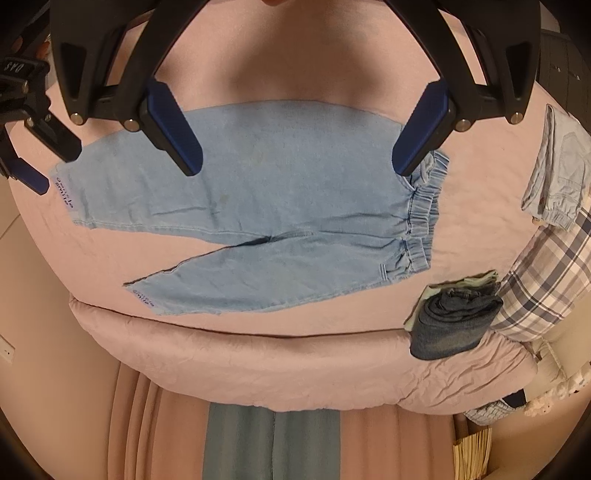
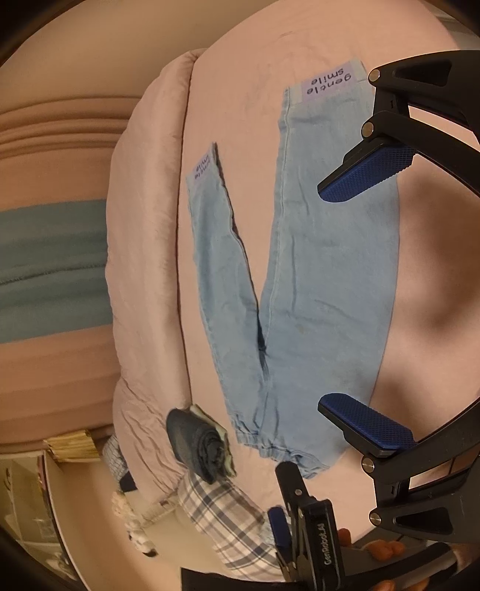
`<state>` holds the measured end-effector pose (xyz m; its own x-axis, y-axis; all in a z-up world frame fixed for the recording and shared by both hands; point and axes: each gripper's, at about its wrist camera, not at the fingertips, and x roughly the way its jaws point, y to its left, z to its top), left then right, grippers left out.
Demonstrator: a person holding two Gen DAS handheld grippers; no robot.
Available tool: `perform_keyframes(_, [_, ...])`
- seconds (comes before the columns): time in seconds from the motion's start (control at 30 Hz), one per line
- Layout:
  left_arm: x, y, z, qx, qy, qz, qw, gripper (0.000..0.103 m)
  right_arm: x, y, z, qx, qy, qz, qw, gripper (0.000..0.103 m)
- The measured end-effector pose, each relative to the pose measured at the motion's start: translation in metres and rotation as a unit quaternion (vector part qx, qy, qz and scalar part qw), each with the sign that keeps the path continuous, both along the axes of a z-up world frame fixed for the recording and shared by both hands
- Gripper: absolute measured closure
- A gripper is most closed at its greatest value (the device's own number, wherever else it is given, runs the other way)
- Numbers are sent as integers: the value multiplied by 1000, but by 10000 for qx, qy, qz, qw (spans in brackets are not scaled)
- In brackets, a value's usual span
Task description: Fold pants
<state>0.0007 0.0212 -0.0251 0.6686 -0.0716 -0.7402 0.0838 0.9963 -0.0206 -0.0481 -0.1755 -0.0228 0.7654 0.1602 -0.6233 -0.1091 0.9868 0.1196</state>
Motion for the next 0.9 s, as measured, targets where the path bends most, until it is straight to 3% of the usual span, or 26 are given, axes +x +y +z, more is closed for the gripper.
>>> perform_keyframes(0.17, [6, 12, -17, -294, 323, 53, 9990, 0, 4, 14, -12, -164, 33, 270, 9995, 0])
perform_keyframes(0.27, [12, 31, -34, -751, 591, 193, 9952, 0, 6, 25, -24, -317, -22, 527, 9981, 0])
perform_keyframes(0.4, [13, 69, -68, -1267, 969, 631, 9852, 0, 3, 52, -51, -1086, -92, 980, 9892, 0])
perform_keyframes(0.6, [6, 107, -108, -2018, 1378, 1058, 9639, 1, -6, 97, -97, -2177, -235, 1683, 9611, 0])
perform_keyframes(0.73, [12, 119, -128, -2644, 1488, 1247, 9447, 4, -10, 119, -122, -2813, -462, 1909, 9393, 0])
perform_keyframes(0.87, [23, 124, -131, -2819, 1229, 1521, 9393, 11, -4, 134, -138, -3431, -767, 2002, 9145, 6])
perform_keyframes(0.9, [27, 124, -130, -2853, 1139, 1600, 9381, 20, -2, 134, -137, -3384, -840, 2045, 9147, 7])
